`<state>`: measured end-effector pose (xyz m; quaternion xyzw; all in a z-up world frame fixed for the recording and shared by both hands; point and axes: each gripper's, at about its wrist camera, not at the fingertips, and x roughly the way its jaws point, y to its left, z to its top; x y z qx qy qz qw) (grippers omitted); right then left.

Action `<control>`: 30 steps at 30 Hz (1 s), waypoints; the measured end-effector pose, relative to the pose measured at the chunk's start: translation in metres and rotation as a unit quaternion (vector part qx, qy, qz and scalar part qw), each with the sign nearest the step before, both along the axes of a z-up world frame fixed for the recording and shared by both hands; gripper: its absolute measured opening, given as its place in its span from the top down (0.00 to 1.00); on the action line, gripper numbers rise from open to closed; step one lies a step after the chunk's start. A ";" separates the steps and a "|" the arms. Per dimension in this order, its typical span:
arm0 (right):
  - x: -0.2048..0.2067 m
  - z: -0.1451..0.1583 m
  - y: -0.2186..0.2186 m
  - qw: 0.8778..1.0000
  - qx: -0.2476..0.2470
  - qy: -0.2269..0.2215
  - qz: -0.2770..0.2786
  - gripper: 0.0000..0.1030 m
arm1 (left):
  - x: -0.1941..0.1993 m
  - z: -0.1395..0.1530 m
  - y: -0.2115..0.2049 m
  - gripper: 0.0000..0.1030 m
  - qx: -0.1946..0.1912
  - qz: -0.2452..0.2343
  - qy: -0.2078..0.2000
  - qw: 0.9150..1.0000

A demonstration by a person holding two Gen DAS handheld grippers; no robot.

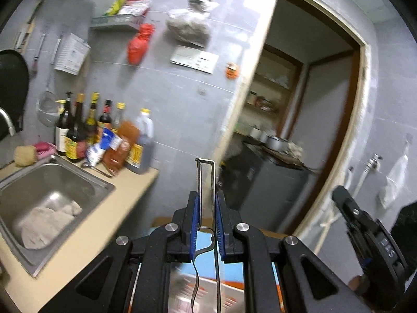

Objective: Organize utensils
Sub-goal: 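Lift the gold spoon and chopstick and carry both over the caddy, then open both grippers to drop the spoon and chopstick into the caddy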

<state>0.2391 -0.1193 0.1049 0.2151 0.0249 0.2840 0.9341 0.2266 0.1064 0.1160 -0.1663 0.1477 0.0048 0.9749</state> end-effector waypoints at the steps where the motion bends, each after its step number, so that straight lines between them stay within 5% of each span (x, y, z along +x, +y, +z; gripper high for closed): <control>1: 0.003 -0.001 0.007 1.000 -0.005 -0.003 -0.003 0.96 | 0.003 -0.002 0.006 0.89 0.002 0.007 -0.003 1.000; 9: 0.019 -0.027 0.032 0.999 -0.045 0.004 -0.028 0.96 | 0.032 -0.034 0.032 0.89 0.006 0.025 0.005 1.000; 21: 0.032 -0.055 0.044 0.995 -0.095 0.022 -0.035 0.96 | 0.035 -0.068 0.010 0.88 0.056 0.019 0.018 0.998; 30: 0.030 -0.066 0.046 0.991 -0.126 0.049 -0.020 0.95 | 0.032 -0.074 0.013 0.88 0.034 -0.015 0.061 0.997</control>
